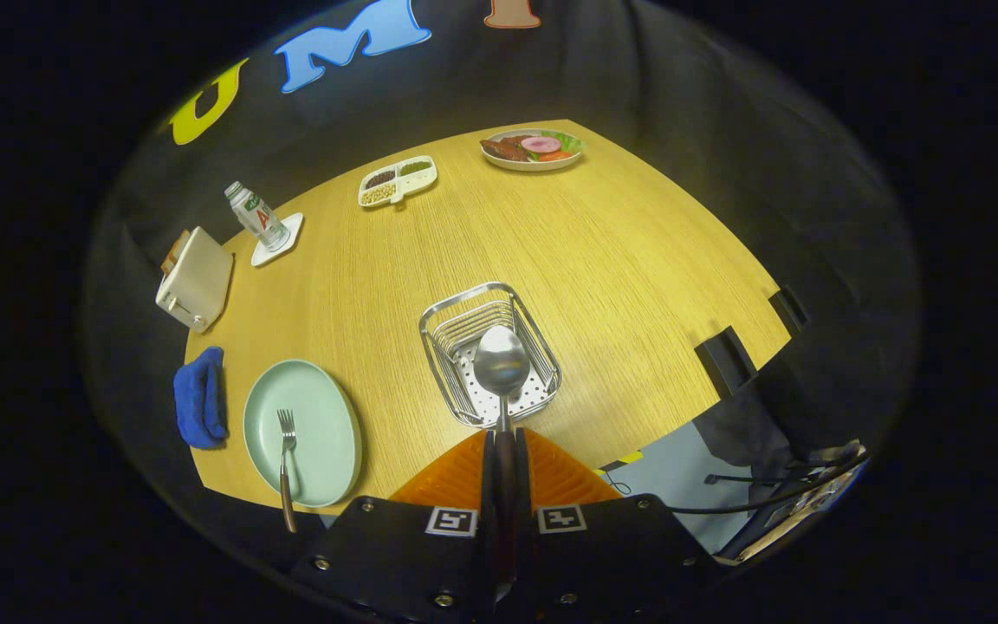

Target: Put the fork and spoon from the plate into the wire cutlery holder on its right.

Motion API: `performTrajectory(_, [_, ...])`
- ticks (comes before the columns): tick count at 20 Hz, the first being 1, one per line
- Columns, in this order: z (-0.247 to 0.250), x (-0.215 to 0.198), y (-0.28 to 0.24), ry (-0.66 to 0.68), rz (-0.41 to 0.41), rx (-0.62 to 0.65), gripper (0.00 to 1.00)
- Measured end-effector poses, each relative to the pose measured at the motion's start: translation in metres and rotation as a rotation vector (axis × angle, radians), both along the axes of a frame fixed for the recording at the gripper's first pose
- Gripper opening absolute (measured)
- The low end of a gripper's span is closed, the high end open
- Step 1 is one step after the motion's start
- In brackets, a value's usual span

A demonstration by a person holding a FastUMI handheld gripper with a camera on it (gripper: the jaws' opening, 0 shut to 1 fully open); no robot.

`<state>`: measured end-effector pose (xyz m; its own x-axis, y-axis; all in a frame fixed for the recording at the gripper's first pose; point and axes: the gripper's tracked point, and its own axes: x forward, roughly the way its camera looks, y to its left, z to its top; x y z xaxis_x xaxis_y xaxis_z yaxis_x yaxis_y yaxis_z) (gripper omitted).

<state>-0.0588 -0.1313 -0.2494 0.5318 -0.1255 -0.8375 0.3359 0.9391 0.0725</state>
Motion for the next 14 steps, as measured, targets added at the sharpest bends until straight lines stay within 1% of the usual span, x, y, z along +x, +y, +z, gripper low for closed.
performTrajectory(2, [0.004, 0.002, 0.0, -0.019, -0.008, -0.001, 0.11])
performTrajectory(4, [0.006, 0.002, 0.001, -0.029, -0.012, 0.008, 0.13])
performTrajectory(6, [0.006, 0.002, 0.001, -0.034, -0.016, 0.014, 0.24])
performTrajectory(7, [0.006, 0.001, 0.001, -0.033, -0.017, 0.012, 0.38])
performTrajectory(9, [0.005, -0.001, 0.002, -0.033, -0.013, 0.014, 0.49])
performTrajectory(11, [0.004, -0.003, 0.005, -0.023, -0.007, 0.016, 0.65])
performTrajectory(14, [0.0, -0.004, 0.011, -0.014, 0.005, 0.02, 0.65])
